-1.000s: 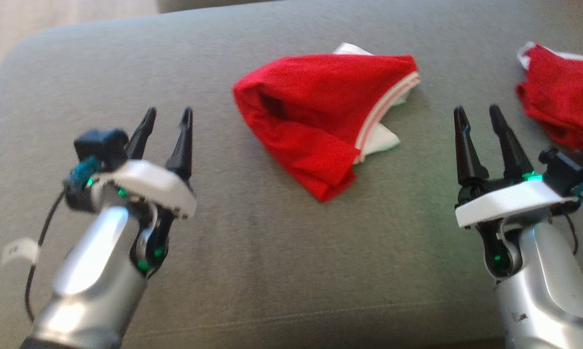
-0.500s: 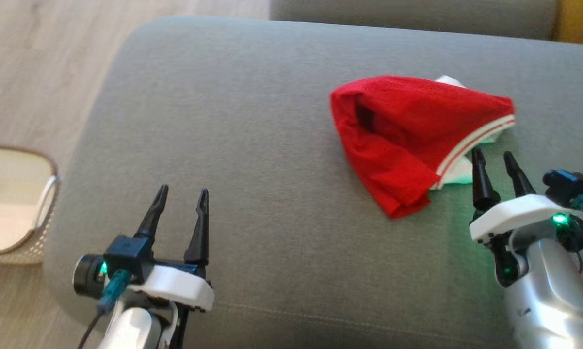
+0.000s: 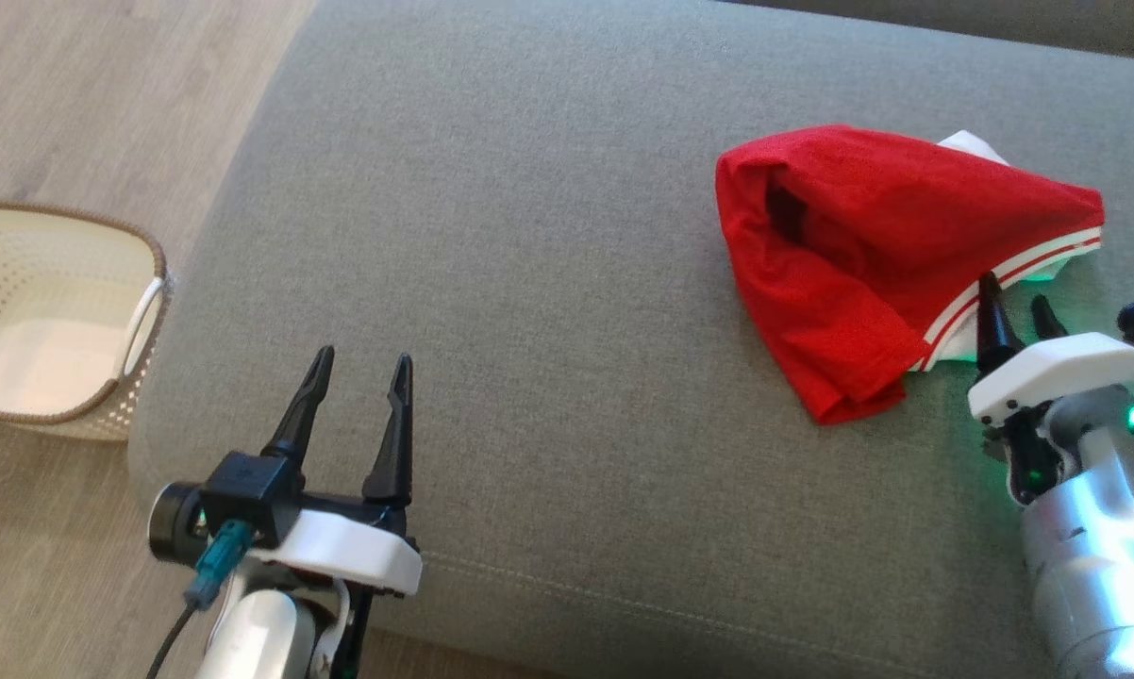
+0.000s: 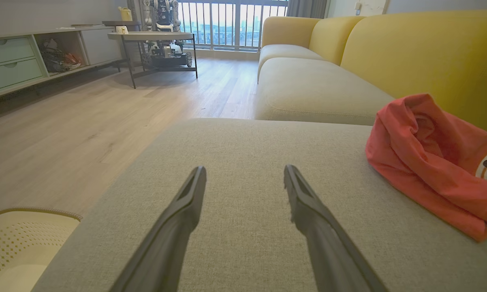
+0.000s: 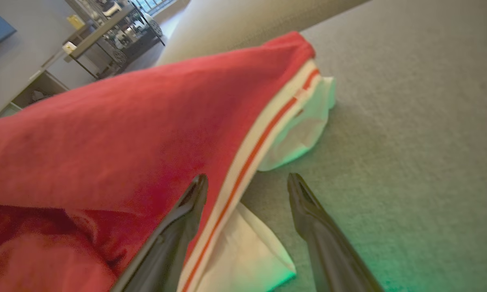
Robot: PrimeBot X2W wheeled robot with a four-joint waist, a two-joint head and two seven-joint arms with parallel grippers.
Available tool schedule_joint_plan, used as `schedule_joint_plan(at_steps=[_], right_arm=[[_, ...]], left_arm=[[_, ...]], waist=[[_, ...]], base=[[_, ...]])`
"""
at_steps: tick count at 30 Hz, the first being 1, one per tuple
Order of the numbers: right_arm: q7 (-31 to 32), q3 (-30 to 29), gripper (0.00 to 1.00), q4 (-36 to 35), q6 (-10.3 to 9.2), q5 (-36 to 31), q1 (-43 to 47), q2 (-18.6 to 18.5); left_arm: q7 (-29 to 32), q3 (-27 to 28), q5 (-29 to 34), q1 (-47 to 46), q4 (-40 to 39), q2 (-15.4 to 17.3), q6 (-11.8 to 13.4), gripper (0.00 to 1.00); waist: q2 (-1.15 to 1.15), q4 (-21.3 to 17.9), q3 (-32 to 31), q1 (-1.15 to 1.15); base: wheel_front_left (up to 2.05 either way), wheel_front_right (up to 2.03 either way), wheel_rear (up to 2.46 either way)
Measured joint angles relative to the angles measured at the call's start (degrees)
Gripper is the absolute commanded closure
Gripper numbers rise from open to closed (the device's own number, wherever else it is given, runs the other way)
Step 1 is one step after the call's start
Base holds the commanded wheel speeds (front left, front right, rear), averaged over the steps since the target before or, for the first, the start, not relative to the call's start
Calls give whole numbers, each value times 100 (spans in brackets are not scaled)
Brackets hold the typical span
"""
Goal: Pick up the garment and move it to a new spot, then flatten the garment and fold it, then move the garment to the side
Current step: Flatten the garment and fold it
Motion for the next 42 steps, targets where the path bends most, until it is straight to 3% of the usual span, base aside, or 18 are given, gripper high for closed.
schedule_joint_plan(at_steps=[11, 12, 13, 20, 29, 36, 42], right_arm=[[-10, 167, 0, 517, 0, 238, -574, -100], [-12, 219, 59, 531, 0, 266, -583, -101], [-57, 269, 100, 534, 0, 293, -582, -101], [-292, 502, 100, 374, 0, 578, -505, -89], [-332, 543, 100, -1054, 0, 1335, -191, -556], [65, 886, 100, -2024, -1, 1081, -621, -1023], [766, 1481, 100, -3087, -1, 586, -1447, -792]], left_arm=[[0, 200, 237, -67, 90, -224, -276, 0], [0, 221, 256, -79, 105, -237, -292, 0], [0, 244, 269, -92, 124, -249, -293, 0], [0, 424, 304, -84, 213, -282, -393, 0], [0, 656, 302, 291, 288, -301, -498, 0], [0, 687, 299, 533, 315, -307, -549, 0], [0, 657, 198, 591, 313, -318, -546, 0]], waist=[[0, 123, 294, 0], [0, 116, 298, 1], [0, 107, 293, 1], [0, -68, 50, 0], [0, -555, -602, 0], [0, -752, -1014, 0], [0, -585, -1165, -1]], base=[[0, 0, 0], [0, 0, 0], [0, 0, 0], [0, 0, 0], [0, 0, 0], [0, 0, 0], [0, 0, 0]])
